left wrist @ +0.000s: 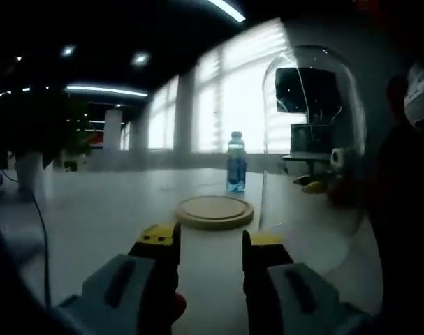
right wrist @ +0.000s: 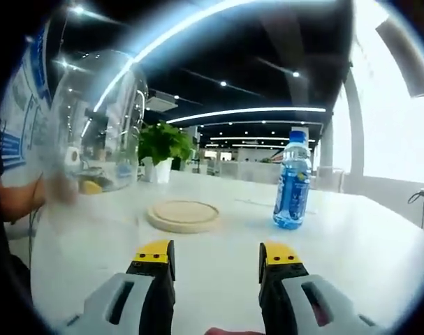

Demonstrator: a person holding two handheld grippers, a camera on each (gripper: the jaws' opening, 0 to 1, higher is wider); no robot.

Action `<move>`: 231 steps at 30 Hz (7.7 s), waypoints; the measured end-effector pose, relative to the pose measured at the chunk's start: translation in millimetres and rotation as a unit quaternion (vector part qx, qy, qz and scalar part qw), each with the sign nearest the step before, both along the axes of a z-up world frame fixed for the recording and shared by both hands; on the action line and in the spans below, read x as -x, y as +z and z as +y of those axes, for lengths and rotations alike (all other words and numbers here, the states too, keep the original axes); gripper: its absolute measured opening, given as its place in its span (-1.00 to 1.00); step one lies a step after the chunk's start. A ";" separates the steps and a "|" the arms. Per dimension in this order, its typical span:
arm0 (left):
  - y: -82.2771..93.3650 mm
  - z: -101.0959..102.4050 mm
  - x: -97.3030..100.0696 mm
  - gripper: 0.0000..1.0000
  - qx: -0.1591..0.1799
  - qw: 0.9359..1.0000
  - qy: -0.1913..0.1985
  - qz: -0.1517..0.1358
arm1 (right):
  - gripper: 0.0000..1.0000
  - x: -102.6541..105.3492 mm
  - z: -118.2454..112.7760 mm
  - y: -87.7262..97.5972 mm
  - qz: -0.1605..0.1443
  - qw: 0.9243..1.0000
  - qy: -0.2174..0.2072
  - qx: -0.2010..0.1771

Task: Open the cover put in the Mizone put the cover back on

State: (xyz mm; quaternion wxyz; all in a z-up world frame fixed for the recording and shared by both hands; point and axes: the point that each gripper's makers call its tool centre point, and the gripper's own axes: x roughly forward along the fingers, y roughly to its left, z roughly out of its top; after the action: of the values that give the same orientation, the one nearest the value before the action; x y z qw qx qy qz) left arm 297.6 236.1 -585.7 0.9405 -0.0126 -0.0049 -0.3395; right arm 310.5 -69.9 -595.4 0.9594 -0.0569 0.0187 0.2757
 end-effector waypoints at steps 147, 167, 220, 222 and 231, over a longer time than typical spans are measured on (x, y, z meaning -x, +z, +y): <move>-15.3 4.0 -4.0 -0.64 -0.012 0.999 0.012 0.039 | -0.55 -192.2 91.2 184.5 -0.034 0.998 0.033 -0.049; -15.0 4.2 -3.3 -0.64 -0.014 0.999 0.015 0.039 | -0.55 -145.0 191.4 165.0 -0.015 0.984 0.169 -0.049; -10.5 5.8 -4.3 -0.63 0.001 0.999 0.013 0.032 | -0.34 -137.2 183.9 161.0 -0.020 0.973 0.222 -0.060; -9.3 6.1 -3.9 -0.63 0.001 1.000 0.014 0.027 | -0.34 -135.4 182.9 164.9 -0.021 0.972 0.223 -0.066; -6.4 8.3 -5.0 -0.63 0.013 0.999 0.017 0.025 | -0.37 -127.7 175.2 183.7 -0.036 0.970 0.225 -0.087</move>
State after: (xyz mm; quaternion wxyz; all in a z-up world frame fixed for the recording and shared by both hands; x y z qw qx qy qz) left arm 302.7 244.4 -592.1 0.9458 -0.0330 0.0143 -0.3227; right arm 438.2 105.3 -411.7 0.8739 0.0144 -0.0533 0.4829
